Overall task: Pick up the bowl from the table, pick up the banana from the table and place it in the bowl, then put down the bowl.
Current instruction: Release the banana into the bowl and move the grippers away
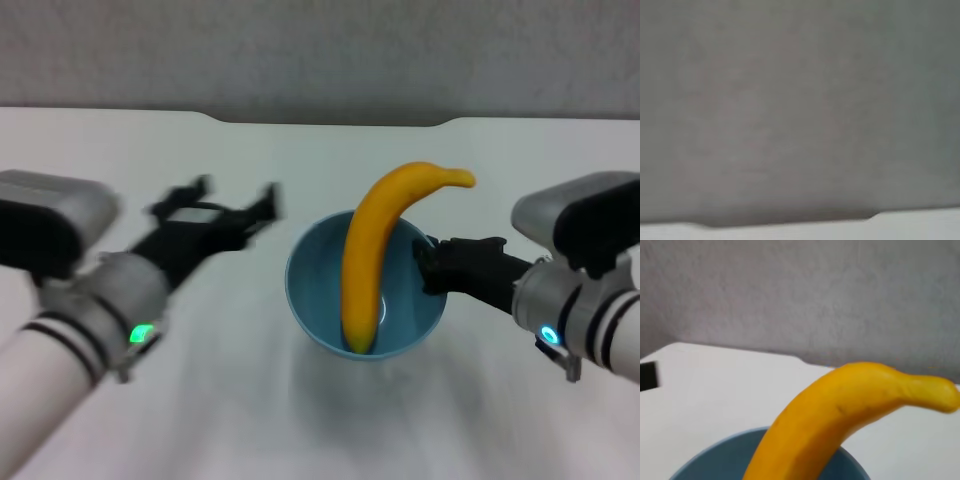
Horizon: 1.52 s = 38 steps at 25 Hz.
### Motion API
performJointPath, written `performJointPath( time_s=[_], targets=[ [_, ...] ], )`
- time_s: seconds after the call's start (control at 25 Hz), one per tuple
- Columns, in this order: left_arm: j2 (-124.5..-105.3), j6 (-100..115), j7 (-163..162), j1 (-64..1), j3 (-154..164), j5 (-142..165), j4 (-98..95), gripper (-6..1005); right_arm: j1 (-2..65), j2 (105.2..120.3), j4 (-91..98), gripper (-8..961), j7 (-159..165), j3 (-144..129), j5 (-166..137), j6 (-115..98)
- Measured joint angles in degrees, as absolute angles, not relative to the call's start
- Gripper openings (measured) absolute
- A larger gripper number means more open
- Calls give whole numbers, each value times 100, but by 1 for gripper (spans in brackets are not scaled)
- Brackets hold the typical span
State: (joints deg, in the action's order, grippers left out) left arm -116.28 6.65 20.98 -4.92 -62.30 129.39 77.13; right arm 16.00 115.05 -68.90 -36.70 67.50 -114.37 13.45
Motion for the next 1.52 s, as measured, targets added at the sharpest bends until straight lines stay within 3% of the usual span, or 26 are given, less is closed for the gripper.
performJointPath(
  time_s=[0.52, 1.52],
  targets=[
    [-11659, -196, 2281, -177, -7646, 12713, 7199, 911, 3814, 11514, -4498, 36, -3897, 7719, -11033, 2693],
    [-11672, -162, 2259, -168, -7664, 12708, 7069, 912, 3262, 11548, -4625, 36, -4131, 6708, -10186, 2081]
  ],
)
